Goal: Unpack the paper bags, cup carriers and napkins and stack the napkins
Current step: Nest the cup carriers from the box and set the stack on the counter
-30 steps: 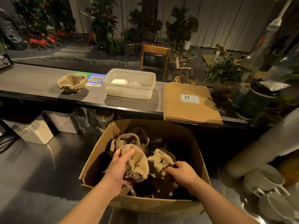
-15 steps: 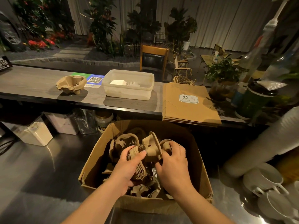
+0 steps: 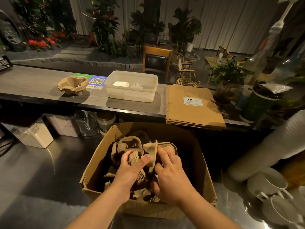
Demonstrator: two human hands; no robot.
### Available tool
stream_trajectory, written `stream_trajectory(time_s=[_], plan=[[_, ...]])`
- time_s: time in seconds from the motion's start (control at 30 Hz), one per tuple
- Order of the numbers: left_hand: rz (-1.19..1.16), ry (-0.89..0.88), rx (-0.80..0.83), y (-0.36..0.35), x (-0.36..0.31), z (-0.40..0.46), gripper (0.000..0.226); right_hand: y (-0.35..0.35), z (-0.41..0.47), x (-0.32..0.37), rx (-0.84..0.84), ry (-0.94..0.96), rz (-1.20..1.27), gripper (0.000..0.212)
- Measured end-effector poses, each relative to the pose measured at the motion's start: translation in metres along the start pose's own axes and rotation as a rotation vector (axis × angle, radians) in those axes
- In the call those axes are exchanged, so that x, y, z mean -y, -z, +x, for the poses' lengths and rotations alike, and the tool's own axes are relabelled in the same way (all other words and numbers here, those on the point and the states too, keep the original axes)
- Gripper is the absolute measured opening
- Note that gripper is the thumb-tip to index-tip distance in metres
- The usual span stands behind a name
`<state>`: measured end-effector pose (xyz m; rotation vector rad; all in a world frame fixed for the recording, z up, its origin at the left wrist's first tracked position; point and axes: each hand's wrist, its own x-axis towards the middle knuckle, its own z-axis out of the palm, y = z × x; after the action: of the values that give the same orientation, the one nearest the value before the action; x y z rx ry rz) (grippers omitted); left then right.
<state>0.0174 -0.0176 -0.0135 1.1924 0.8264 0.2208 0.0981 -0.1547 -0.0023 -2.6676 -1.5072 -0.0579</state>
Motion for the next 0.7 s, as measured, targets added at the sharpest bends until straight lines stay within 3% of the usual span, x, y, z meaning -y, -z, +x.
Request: stream_trajectory(time_s=[0.1,0.2,0.3,0.4,0.7], plan=[[0.049,-0.009,0.006,0.0,0.001,0.0,0.092,-0.005,-0.001,-0.003,-0.064,0.036,-0.008,0.041],[0.057,0.024,-0.006,0.002,0.001,0.002,0.076,-0.009,-0.002,-0.007,-0.15,0.083,0.062,0.043],[0.033,0.08,-0.013,0.005,-0.001,0.003,0.061,-0.007,-0.002,-0.011,-0.111,0.112,0.159,0.05],[0.041,0.105,-0.014,0.009,-0.001,0.006,0.059,-0.008,0.0,-0.015,-0.062,0.111,0.148,0.058],[-0.054,0.18,0.018,0.013,-0.007,0.005,0.052,-0.015,0.001,-0.026,-0.213,0.07,0.201,0.067]])
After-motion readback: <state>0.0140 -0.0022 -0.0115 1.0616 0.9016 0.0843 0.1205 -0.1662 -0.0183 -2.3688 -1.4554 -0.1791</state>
